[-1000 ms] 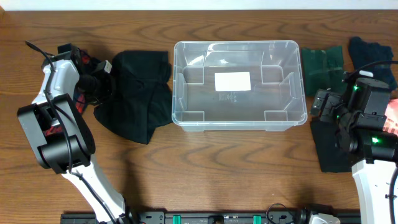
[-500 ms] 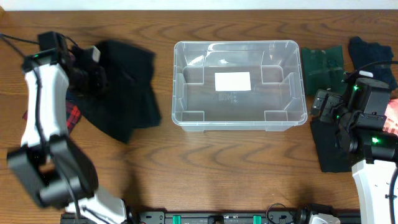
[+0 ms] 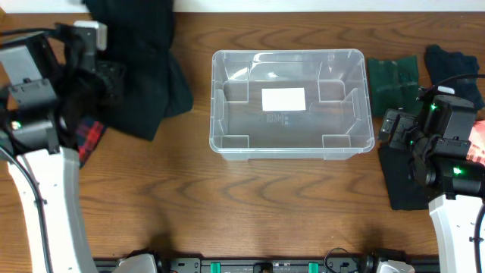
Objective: Pack container
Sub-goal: 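Lift the black garment with the left gripper and drop it into the bin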
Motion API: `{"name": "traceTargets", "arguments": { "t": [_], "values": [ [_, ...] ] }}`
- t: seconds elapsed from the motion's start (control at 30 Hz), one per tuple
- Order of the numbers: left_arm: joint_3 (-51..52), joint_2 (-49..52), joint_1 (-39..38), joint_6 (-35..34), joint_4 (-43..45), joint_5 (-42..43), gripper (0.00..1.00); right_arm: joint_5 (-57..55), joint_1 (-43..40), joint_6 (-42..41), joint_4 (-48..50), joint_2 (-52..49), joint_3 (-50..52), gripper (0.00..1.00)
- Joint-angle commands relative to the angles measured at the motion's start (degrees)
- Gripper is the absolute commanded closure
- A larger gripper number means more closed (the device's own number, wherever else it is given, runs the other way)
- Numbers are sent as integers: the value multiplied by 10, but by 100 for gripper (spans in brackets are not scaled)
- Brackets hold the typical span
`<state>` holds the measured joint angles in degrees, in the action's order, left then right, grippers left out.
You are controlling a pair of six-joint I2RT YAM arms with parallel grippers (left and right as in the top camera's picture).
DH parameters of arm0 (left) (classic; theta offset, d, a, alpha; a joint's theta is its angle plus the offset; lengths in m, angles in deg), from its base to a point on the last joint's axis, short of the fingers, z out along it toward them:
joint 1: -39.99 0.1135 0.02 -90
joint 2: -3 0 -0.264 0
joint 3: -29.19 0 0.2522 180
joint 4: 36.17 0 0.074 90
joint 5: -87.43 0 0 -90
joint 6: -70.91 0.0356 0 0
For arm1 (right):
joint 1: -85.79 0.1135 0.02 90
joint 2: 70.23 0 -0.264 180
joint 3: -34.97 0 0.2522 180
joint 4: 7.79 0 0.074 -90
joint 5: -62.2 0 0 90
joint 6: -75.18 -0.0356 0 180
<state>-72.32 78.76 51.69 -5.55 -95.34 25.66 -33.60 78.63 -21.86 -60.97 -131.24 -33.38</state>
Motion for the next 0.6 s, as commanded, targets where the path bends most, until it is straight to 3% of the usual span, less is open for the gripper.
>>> {"name": "traceTargets", "arguments": {
  "t": [0.0, 0.17, 0.47, 0.57],
  "values": [
    [-11, -17, -53, 7, 35, 48, 94, 3, -4, -7, -1, 0, -12, 1],
    [-11, 1, -152, 108, 37, 48, 94, 2, -4, -7, -1, 0, -12, 1],
    [-11, 68, -296, 369, -56, 48, 94, 2, -4, -7, -2, 0, -11, 1],
    [-11, 99, -320, 404, -63, 48, 94, 2, -4, -7, -3, 0, -11, 1]
  ]
}}
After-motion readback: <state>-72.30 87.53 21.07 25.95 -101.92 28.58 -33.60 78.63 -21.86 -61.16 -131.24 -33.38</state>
